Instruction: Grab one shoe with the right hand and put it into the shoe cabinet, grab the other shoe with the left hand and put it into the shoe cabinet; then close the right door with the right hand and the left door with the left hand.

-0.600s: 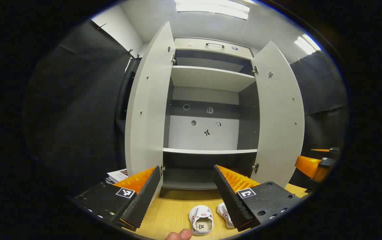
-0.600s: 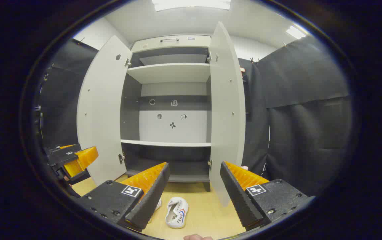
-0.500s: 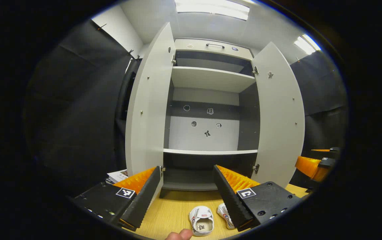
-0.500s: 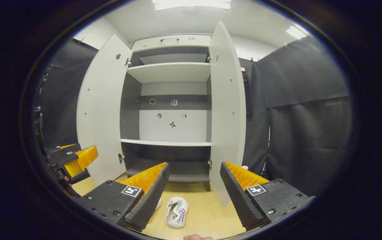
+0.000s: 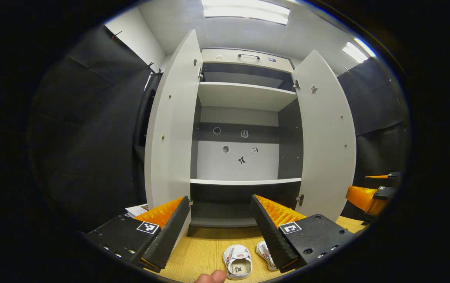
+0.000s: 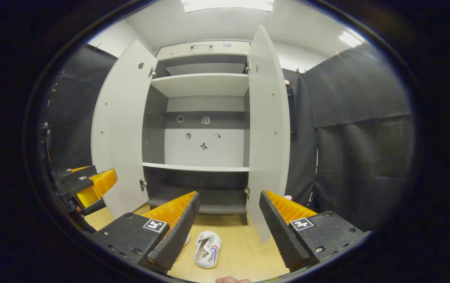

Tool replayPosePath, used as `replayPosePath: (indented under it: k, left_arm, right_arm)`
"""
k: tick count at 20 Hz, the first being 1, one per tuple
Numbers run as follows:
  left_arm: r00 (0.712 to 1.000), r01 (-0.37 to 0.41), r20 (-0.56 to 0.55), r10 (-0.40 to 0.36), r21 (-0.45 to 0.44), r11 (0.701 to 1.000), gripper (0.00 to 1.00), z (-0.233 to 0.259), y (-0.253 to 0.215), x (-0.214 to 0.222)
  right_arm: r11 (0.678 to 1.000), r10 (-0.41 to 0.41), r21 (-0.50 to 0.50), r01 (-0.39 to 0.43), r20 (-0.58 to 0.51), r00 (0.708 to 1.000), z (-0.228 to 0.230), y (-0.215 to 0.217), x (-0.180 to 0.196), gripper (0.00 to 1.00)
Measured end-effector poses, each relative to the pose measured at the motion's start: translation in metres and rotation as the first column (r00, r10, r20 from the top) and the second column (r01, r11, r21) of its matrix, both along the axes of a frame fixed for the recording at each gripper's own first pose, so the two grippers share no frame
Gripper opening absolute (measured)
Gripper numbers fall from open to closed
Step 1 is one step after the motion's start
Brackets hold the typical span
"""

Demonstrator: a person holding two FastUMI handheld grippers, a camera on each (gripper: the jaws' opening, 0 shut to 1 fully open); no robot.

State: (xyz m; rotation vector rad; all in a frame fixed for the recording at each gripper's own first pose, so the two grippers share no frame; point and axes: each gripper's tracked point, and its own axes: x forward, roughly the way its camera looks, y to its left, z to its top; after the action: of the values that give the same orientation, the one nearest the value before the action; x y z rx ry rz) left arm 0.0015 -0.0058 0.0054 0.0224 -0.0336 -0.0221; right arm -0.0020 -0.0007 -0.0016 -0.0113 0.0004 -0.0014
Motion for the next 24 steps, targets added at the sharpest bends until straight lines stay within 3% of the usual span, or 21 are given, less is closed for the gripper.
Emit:
replayPosePath:
  k: [2, 3, 4, 16, 22, 24]
  left_arm:
    - [1.000, 0.002, 0.001, -0.002, 0.008, 1.000, 0.95, 0.001, -0.001, 0.000]
    - [1.000, 0.001, 0.005, -0.001, 0.014, 1.000, 0.95, 0.002, -0.001, 0.000]
    - [1.000, 0.000, 0.009, 0.000, 0.018, 1.000, 0.95, 0.003, -0.001, 0.000]
    - [1.000, 0.009, 0.014, -0.009, 0.027, 1.000, 0.95, 0.004, -0.004, 0.004]
    - [1.000, 0.003, 0.005, -0.003, 0.024, 1.000, 0.95, 0.000, 0.001, 0.008]
    - [1.000, -0.002, 0.002, 0.002, 0.024, 1.000, 0.95, -0.001, 0.005, 0.009]
  right_arm:
    - [1.000, 0.001, 0.000, -0.001, 0.004, 1.000, 0.001, 0.001, -0.001, 0.99]
    - [1.000, 0.001, -0.001, -0.001, 0.005, 1.000, 0.002, 0.000, -0.001, 0.94]
    - [1.000, 0.000, -0.001, 0.000, 0.007, 1.000, 0.003, 0.000, 0.000, 0.99]
    - [1.000, -0.001, 0.002, 0.001, 0.002, 1.000, 0.001, 0.002, 0.004, 0.99]
    - [0.998, 0.060, -0.008, -0.061, -0.058, 0.996, -0.029, 0.023, 0.034, 0.99]
    - [0.996, 0.094, 0.000, -0.094, -0.093, 0.991, -0.047, 0.036, 0.047, 0.94]
